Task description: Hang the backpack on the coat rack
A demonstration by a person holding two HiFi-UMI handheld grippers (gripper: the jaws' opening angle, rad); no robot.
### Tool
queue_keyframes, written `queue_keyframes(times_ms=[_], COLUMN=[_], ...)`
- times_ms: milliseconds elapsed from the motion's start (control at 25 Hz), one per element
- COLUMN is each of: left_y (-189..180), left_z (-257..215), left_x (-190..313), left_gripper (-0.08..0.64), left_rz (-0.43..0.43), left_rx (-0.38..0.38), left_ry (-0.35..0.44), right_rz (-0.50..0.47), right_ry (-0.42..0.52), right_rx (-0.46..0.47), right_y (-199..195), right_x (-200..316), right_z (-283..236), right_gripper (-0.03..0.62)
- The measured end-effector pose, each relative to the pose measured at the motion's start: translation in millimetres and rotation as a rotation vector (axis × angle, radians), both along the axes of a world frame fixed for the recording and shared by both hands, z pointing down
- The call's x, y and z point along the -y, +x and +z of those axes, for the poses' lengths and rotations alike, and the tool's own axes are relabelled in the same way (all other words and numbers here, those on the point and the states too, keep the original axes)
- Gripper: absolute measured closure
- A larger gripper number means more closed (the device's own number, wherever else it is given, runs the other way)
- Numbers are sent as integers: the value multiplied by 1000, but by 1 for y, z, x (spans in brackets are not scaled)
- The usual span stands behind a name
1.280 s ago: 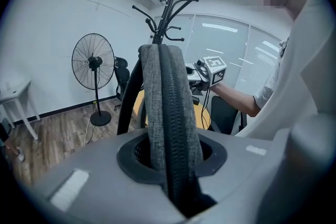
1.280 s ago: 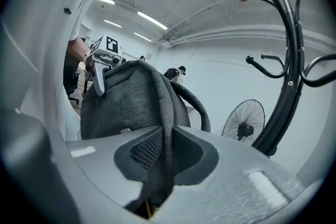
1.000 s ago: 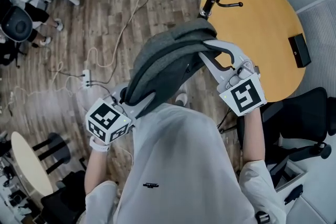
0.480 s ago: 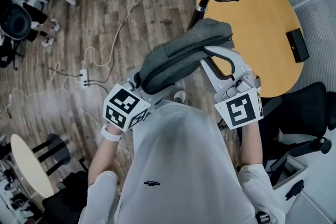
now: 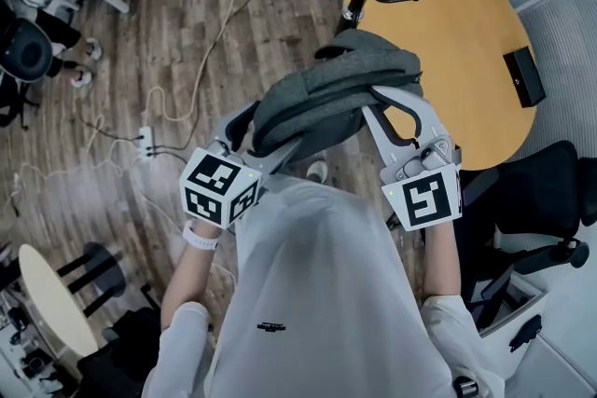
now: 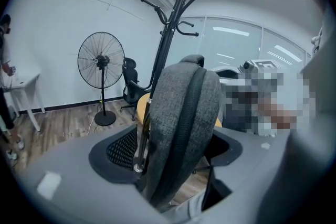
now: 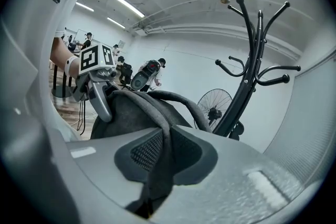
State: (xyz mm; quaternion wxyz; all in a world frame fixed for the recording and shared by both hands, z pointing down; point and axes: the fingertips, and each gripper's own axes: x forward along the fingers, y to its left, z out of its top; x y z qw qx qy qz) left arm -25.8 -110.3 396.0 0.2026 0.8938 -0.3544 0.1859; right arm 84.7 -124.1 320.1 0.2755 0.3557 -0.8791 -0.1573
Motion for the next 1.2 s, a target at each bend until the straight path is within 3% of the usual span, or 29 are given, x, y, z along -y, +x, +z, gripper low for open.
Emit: queue_keyframes(times_ms=[520, 840, 1200], left_y=[-18, -15, 6], left_z=[-27, -22, 4], left_x=[-16, -24, -23], left_gripper=[170, 170, 197], left_rz=[-21, -23, -21], left_rx=[-27, 1, 25], left_ry=[36, 37, 13], right_rz=[90, 60, -56], right_ry=[-30, -8, -25], right_rx=[88, 87, 10], right_y=[-4, -6, -6], right_x=[-34, -33, -13], right_z=[-17, -14, 11], right_gripper=[545, 545, 543])
